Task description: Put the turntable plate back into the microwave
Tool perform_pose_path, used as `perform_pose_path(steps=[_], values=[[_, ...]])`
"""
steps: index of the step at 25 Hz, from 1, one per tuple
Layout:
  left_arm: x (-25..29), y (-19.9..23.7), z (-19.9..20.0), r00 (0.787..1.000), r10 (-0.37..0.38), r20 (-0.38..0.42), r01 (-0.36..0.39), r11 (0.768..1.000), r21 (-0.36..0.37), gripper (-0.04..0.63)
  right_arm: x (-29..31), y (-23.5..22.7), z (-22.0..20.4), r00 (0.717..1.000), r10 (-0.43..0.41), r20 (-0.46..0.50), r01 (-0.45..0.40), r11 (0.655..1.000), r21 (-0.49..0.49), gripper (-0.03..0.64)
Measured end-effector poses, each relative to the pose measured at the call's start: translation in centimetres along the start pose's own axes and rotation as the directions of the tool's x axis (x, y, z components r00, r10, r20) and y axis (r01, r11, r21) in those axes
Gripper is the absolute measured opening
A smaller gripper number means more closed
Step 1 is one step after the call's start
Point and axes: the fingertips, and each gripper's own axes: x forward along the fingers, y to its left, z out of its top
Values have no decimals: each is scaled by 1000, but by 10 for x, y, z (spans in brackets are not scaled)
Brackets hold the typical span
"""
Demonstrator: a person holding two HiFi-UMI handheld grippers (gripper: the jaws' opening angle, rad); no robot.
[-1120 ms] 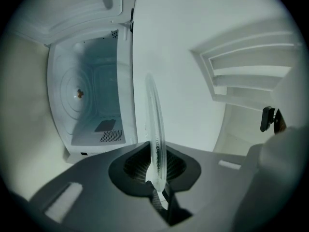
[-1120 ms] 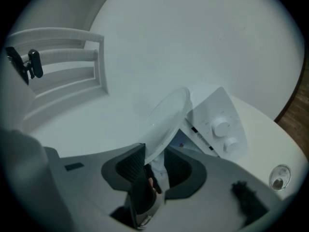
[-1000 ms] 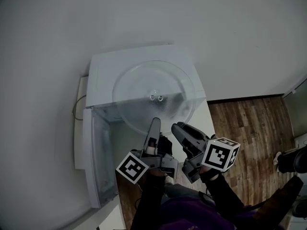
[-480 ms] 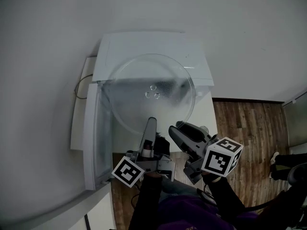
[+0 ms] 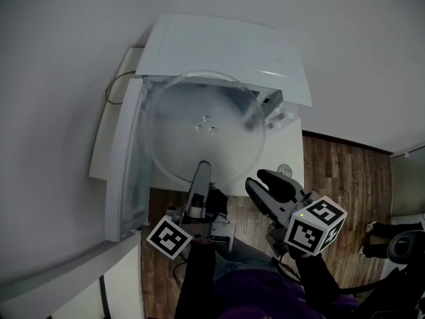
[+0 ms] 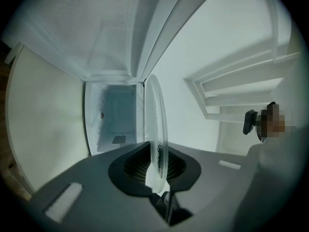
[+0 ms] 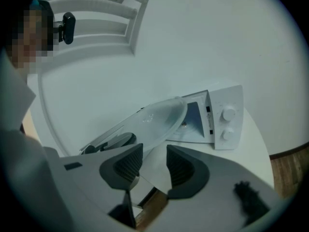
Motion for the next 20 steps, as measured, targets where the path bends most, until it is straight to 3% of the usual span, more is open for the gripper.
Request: perform_pose_path(steps=[6,13,20], values=[[-32,8,-11,999,6,46,-7,1000,11,35,-2,-5,-10,999,-30,-11,30,997,-65,51],[-52,42,-15,994,104,31,-104,994,22,41,6,-7,-32,998,-26,-51,21,994,-104,21],[-53,78,-11,987,155,34,-156,987,24,40,34,15,-60,991,-8,-135,-26,969,-245,12]])
